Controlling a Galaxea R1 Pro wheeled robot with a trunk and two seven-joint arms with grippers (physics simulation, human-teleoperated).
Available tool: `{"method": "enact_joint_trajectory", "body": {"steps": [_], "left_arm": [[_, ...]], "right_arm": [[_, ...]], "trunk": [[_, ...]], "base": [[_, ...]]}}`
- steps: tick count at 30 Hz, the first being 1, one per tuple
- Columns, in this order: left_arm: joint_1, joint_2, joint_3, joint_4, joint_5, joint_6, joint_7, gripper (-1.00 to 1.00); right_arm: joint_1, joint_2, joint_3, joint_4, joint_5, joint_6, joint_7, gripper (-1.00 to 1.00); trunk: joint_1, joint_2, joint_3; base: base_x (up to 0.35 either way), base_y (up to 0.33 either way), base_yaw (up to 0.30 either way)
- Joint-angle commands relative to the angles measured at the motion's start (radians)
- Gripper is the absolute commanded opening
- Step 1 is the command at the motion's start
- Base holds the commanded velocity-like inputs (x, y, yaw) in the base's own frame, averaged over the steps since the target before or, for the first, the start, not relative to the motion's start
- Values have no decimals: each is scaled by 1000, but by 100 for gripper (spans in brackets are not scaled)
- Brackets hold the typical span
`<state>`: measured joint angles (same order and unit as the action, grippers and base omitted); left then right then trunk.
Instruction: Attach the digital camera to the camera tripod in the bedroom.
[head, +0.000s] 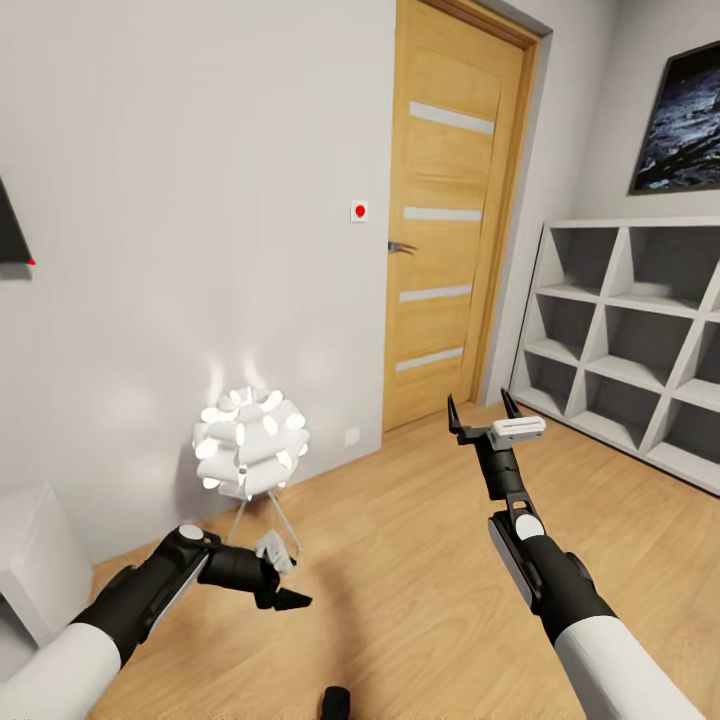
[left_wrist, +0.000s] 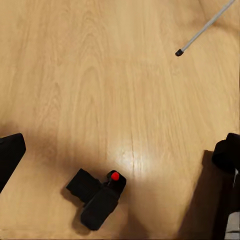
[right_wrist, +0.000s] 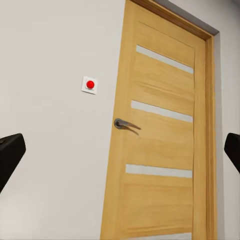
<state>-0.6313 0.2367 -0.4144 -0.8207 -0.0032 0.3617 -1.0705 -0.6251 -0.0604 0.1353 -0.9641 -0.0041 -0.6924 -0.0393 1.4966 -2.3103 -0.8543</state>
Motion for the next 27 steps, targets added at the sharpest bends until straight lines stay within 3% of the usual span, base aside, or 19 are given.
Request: {"method": "enact_joint_trajectory", "body": {"steps": [1,2,3,10,25,27], "left_arm": [[-1,1,-16,39,-1,-5,-2,100],[-1,1,-22,57,-1,-15,-1,100],[-1,4,-36,108,-1,-81,-1,100],[-1,25,-46,166,-1,-213,-1,100],[-1,26,-53,174,-3,-257,-5,100],[-1,22,-67,166,-3,-257,-5,100]], "right_arm": [[-1,-1,3,0,-1,-2,-4,100],[-1,-1,3,1,-1,-2,-4,100],[-1,-1,3,3,-1,-2,-4,100],[-1,-1,3,22,-1,-1,-4,100],[-1,-1,3,42,-1,-1,-4,100],[-1,-1,5,57,-1,-1,-4,100]], "trunk": [[4,-8,-4],[8,-15,-7],[11,-22,-11],[38,-71,-32],[96,-176,-79],[103,-190,-86]], "base": [[0,0,0],[0,0,0],[0,0,0],[0,0,0],[0,0,0],[0,0,0]]}}
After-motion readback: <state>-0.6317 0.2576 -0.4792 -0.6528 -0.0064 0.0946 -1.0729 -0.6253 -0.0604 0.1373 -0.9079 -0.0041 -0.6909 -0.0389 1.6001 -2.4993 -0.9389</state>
